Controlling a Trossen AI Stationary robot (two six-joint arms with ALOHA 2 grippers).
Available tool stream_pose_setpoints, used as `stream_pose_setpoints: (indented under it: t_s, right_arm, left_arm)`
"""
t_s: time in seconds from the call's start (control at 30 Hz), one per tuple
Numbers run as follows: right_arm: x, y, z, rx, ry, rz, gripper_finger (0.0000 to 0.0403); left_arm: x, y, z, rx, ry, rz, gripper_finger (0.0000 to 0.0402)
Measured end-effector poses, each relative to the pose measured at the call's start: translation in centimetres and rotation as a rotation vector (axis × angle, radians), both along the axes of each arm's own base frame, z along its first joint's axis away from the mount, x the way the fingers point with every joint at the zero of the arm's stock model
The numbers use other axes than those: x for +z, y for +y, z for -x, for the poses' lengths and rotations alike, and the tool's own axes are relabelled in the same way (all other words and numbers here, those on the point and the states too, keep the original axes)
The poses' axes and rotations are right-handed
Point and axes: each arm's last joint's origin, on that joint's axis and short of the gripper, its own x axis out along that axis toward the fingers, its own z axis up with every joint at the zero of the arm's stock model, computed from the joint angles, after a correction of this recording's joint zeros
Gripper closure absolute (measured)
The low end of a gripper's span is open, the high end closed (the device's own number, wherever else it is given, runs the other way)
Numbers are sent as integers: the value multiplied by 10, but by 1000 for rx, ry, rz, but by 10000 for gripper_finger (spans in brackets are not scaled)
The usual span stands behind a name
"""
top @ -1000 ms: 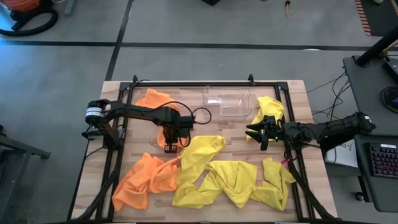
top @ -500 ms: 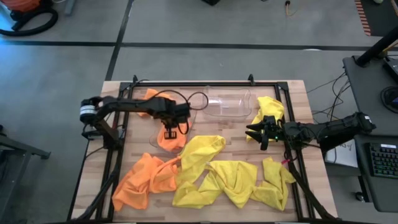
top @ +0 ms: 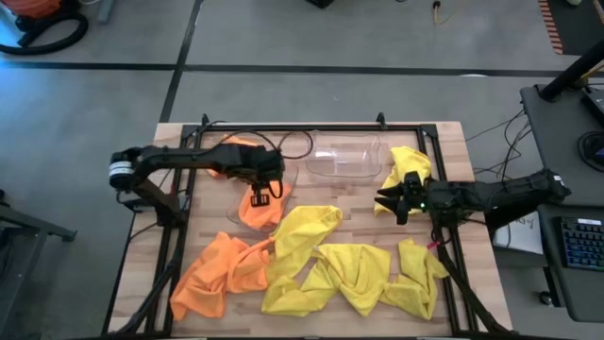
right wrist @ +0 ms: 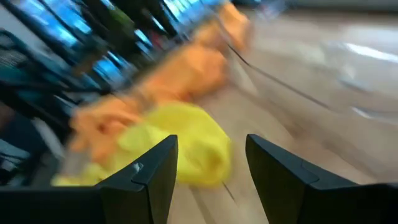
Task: Sort microfiber towel by color & place in baskets
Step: Put the yellow microfiber towel into the right transparent bin
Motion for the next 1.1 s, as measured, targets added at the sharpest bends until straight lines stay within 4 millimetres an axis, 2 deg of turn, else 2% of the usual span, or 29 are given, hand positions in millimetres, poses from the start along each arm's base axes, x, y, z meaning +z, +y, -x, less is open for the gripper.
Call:
stream_pose_setpoints:
  t_s: [0.13,0.3,0.43,0.6,0.73,0.93,1.1]
  right_arm:
    - [13,0,4,-56,245,-62,232]
    - [24,0,6,-159,566,-168,242]
    - [31,3,-4,-176,765,-200,242]
    - [37,6,-24,-172,909,-187,239]
    - [42,9,-39,-115,992,-173,213]
    - [42,13,-57,-5,1067,-118,159]
    - [41,14,-71,-42,1089,-130,139]
  left_arm:
    - [28,-13,15,46,-186,-119,402]
    - [55,-39,42,79,-508,-92,402]
    - [64,-63,61,37,-733,-28,402]
    - [64,-87,79,-20,-950,51,402]
    - [58,-103,89,-76,-1022,78,401]
    - [54,-118,96,-56,-1035,82,402]
    - [50,-131,98,-88,-1021,101,402]
